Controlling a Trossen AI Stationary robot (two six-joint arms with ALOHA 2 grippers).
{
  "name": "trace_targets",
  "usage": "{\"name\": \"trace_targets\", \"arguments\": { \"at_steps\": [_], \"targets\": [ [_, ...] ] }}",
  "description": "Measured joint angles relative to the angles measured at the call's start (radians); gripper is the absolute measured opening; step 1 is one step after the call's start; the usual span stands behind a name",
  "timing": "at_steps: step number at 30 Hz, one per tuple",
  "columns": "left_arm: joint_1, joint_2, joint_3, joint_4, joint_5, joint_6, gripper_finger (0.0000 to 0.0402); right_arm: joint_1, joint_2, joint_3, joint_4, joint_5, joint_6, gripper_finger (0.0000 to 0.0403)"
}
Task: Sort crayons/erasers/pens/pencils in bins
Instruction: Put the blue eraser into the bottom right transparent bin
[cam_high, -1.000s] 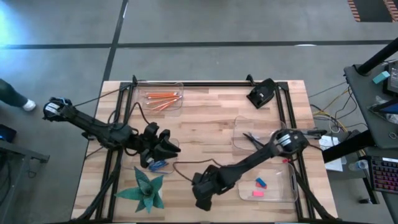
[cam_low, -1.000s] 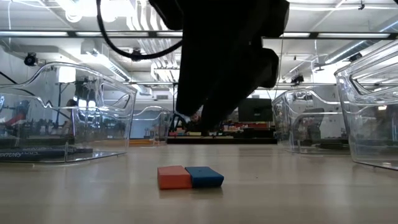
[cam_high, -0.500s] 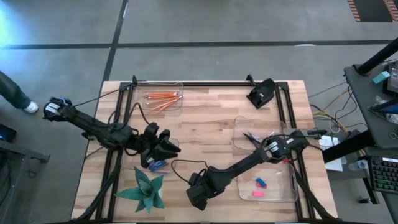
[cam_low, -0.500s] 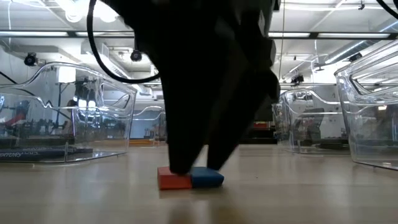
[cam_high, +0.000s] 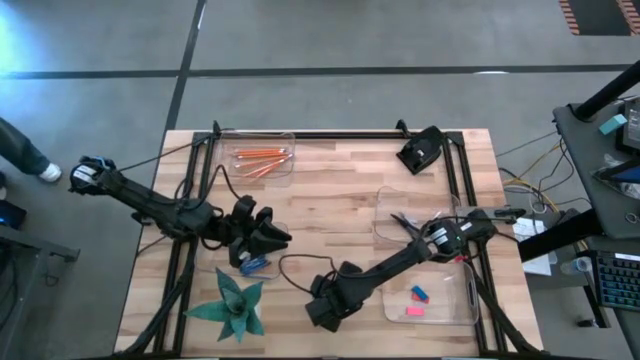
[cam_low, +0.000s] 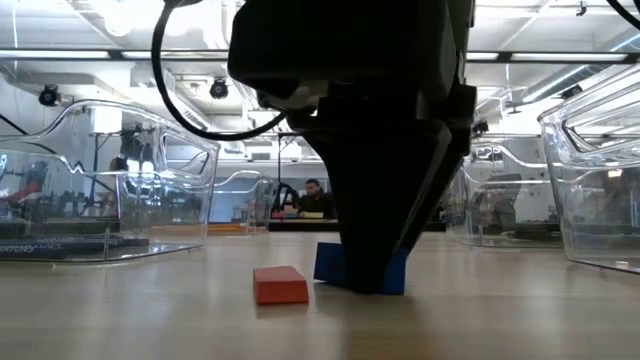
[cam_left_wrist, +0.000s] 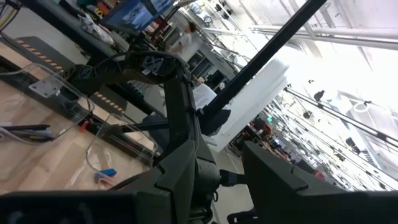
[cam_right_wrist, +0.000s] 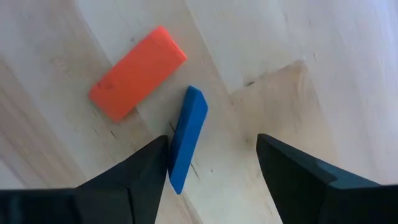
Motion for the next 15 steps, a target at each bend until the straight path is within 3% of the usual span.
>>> {"name": "trace_targets", "arguments": {
  "at_steps": [6, 14, 15],
  "targets": [
    [0.000, 0.000, 0.000, 0.002, 0.000, 0.000, 0.0121, 0.000, 0.000, -0.001, 0.013, 0.002, -0.037, 0.0192],
    [0.000, 0.000, -0.001, 0.002, 0.000, 0.000, 0.0121, 0.003, -0.006, -0.002, 0.016, -0.025, -0.127, 0.0028],
    [0.000, 0.000, -0.001, 0.002, 0.000, 0.000, 0.0121, 0.003, -0.012, -0.003, 0.009, -0.031, -0.144, 0.0022]
  ]
}}
